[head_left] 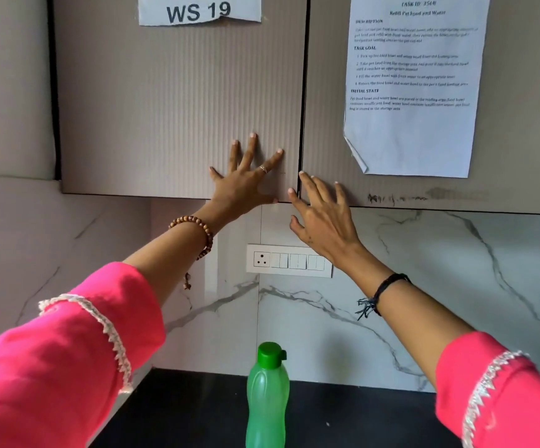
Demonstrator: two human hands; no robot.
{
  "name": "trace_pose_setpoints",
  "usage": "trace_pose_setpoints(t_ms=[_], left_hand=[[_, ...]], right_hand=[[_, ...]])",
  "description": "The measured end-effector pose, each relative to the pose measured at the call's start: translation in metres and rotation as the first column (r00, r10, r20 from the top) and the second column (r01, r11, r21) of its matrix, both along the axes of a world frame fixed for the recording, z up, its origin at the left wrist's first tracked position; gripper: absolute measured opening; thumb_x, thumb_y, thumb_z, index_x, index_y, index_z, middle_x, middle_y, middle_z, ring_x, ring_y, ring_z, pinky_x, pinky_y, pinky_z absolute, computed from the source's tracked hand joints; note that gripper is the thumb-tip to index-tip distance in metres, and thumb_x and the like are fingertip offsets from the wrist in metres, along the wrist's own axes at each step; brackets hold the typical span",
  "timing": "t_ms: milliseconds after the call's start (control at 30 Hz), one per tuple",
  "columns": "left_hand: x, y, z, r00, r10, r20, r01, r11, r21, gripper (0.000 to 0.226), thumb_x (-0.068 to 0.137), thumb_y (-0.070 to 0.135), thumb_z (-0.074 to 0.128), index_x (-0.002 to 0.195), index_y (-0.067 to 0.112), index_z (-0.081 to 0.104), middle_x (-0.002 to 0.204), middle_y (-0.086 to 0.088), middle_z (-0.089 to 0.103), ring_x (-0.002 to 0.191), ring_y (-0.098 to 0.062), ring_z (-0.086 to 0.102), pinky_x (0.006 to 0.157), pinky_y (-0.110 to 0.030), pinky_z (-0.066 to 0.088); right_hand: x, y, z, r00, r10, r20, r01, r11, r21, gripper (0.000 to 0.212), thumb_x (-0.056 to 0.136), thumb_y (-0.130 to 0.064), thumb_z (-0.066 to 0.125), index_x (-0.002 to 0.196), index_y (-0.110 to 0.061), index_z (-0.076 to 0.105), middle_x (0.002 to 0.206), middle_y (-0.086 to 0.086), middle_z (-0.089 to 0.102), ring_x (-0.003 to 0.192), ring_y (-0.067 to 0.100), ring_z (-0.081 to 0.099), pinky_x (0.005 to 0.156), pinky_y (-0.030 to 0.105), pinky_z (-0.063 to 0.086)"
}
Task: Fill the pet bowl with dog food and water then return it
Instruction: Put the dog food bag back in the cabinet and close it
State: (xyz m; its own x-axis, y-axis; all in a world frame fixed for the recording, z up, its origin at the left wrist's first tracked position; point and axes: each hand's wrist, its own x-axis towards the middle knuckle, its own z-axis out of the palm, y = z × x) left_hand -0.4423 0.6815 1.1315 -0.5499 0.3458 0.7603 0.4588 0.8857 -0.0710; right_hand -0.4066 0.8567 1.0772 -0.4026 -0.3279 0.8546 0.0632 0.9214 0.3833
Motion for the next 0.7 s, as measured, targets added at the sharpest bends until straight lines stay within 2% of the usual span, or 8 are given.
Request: trace_pose_setpoints(t_ms=[133,267,333,400,500,600,667,700], left_hand=[[0.002,0.002,-0.002,1.0,0.006,0.018,-0.007,1.0,0.012,0.09,0.081,0.044,0.065,0.145,0.043,0.002,0.156,-0.005,-0.019,0.142,-0.038,-0.017,0.098,-0.078,0.012],[0.01,0.002,-0.01,0.998,0.009,0.067,-0.01,1.0,0.011,0.084,0.086,0.036,0.062,0.147,0.038,0.005,0.157,-0.006,-0.014,0.143,-0.037,-0.012,0.102,-0.074,0.016],[0.015,-0.002,-0.017,0.994,-0.009,0.108,0.009,1.0,0.0,0.079,0.088,0.031,0.06,0.148,0.035,0.009,0.158,-0.005,-0.009,0.144,-0.035,-0.007,0.105,-0.07,0.019],[0.022,-0.007,-0.028,0.983,-0.068,0.168,0.069,0.998,-0.002,0.074,0.089,0.026,0.059,0.148,0.033,0.014,0.159,-0.004,-0.001,0.144,-0.033,0.004,0.108,-0.065,0.023],[0.041,-0.011,-0.06,0.926,-0.255,0.278,0.227,0.965,0.13,0.07,0.089,0.017,0.058,0.147,0.027,0.019,0.156,-0.007,0.02,0.14,-0.028,0.026,0.113,-0.044,0.027],[0.072,-0.014,-0.113,0.843,-0.393,0.367,0.258,0.895,0.364,0.058,0.089,0.012,0.057,0.142,0.021,0.036,0.138,-0.014,0.049,0.125,-0.027,0.048,0.103,-0.034,0.038],[0.095,-0.018,-0.153,0.769,-0.482,0.42,0.218,0.815,0.537,0.043,0.089,0.008,0.055,0.131,0.017,0.051,0.119,-0.014,0.064,0.105,-0.024,0.062,0.086,-0.029,0.05],[0.107,-0.02,-0.172,0.728,-0.52,0.447,0.187,0.778,0.6,0.038,0.089,0.006,0.053,0.126,0.014,0.056,0.111,-0.013,0.067,0.095,-0.02,0.064,0.077,-0.024,0.051]], right_hand=[[0.013,-0.006,0.003,0.987,-0.001,0.16,0.008,0.999,-0.048,0.059,0.093,-0.039,0.046,0.146,-0.018,0.03,0.157,0.014,0.013,0.143,0.028,0.018,0.109,0.055,0.025],[0.025,-0.008,0.006,0.958,-0.011,0.285,0.032,0.997,-0.068,0.067,0.091,-0.035,0.051,0.149,-0.018,0.021,0.158,0.012,0.006,0.145,0.027,0.012,0.11,0.055,0.025],[0.032,-0.007,0.004,0.945,0.035,0.326,-0.006,0.996,-0.091,0.064,0.091,-0.027,0.052,0.148,-0.017,0.024,0.157,0.013,0.011,0.144,0.027,0.017,0.109,0.052,0.028],[0.041,-0.007,-0.004,0.934,0.114,0.338,-0.074,0.989,-0.128,0.058,0.09,-0.019,0.05,0.145,-0.014,0.031,0.151,0.015,0.026,0.138,0.027,0.03,0.104,0.048,0.035],[0.058,-0.01,-0.024,0.904,0.257,0.341,-0.177,0.952,-0.25,0.045,0.091,-0.017,0.048,0.136,-0.013,0.045,0.131,0.011,0.051,0.118,0.028,0.051,0.086,0.04,0.047],[0.078,-0.016,-0.057,0.83,0.434,0.35,-0.2,0.818,-0.539,0.032,0.09,-0.021,0.052,0.121,-0.018,0.059,0.119,0.004,0.062,0.107,0.023,0.058,0.081,0.031,0.045],[0.089,-0.017,-0.086,0.759,0.545,0.356,-0.14,0.67,-0.729,0.024,0.089,-0.021,0.055,0.111,-0.02,0.065,0.109,0.003,0.067,0.101,0.022,0.062,0.083,0.029,0.047],[0.095,-0.016,-0.102,0.72,0.603,0.343,-0.114,0.591,-0.799,0.02,0.088,-0.019,0.056,0.105,-0.019,0.068,0.102,0.004,0.069,0.097,0.021,0.064,0.086,0.03,0.05]])
